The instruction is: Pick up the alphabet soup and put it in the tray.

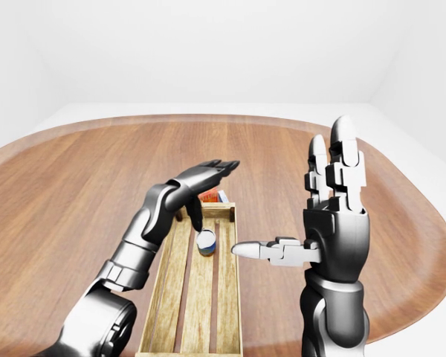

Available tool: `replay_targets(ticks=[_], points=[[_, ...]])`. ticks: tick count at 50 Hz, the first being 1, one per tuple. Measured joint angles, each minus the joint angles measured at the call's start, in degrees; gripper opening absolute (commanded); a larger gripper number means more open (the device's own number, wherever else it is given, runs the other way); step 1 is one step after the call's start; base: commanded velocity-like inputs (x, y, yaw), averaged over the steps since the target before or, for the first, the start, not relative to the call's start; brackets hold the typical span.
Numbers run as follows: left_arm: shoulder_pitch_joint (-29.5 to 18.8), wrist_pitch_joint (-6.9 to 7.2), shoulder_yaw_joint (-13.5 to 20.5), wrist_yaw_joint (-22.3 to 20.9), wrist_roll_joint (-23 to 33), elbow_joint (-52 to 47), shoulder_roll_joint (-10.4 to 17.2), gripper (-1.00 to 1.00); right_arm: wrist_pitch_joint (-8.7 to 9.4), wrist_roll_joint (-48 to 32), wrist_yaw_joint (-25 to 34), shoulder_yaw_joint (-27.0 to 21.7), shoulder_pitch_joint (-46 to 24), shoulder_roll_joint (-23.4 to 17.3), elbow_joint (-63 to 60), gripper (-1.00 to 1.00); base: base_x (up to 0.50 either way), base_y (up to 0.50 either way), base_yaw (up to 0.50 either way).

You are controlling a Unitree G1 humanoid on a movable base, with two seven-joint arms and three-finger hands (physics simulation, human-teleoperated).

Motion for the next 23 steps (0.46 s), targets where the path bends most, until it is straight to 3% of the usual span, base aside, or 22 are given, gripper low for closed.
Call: replay_targets(ticks=[7, 23], points=[[-1.8, 1.7, 1.4, -5.5, -4.0, -8.7, 1.7, 1.0, 0.0, -0.3, -0.1, -0.2, 0.0, 0.0, 0.1, 0.98, 0.0, 0.0, 0.0], [-3.8, 7.97, 4.7, -5.7, -11.0, -25.0, 6.6, 1.0, 0.0, -0.4, -0.3, -0.4, 0.2, 0.1, -0.3, 0.98, 0.0, 0.0, 0.0]])
